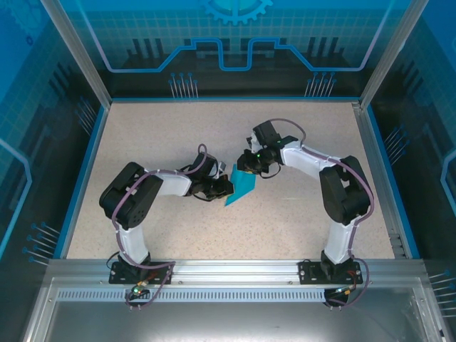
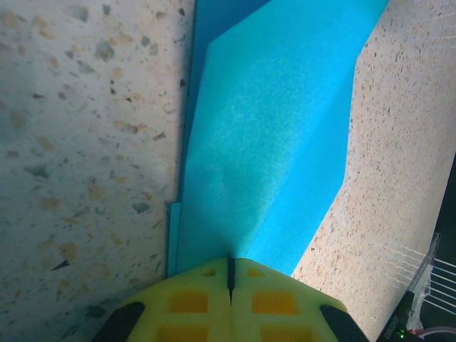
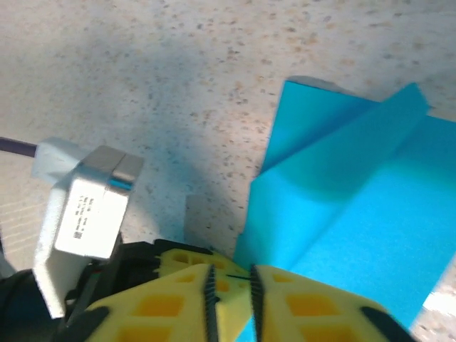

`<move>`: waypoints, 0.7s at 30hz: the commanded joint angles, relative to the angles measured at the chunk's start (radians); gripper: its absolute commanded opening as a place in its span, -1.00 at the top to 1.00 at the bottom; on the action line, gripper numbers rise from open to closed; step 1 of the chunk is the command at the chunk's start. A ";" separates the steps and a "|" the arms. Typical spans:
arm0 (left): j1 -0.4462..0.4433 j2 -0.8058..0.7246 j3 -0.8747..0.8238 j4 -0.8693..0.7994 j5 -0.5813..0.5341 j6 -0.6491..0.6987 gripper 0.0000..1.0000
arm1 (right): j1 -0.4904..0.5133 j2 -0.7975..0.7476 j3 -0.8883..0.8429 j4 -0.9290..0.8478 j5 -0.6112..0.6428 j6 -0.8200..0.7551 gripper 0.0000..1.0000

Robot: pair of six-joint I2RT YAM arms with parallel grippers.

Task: Fold a paper plane with a square sheet of paper (pick it up from the middle)
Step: Fourth fold the wing at the center of the table.

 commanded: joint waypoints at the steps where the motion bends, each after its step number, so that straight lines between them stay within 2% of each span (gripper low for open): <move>1: -0.002 0.041 0.017 -0.074 -0.022 0.030 0.95 | 0.008 0.026 -0.043 0.082 -0.103 -0.050 0.71; 7: -0.002 0.045 0.021 -0.089 -0.028 0.026 0.97 | 0.018 0.063 -0.063 0.108 -0.124 -0.060 0.85; 21: -0.003 0.048 0.029 -0.112 -0.035 0.023 0.99 | 0.033 0.127 -0.074 0.091 -0.140 -0.104 0.89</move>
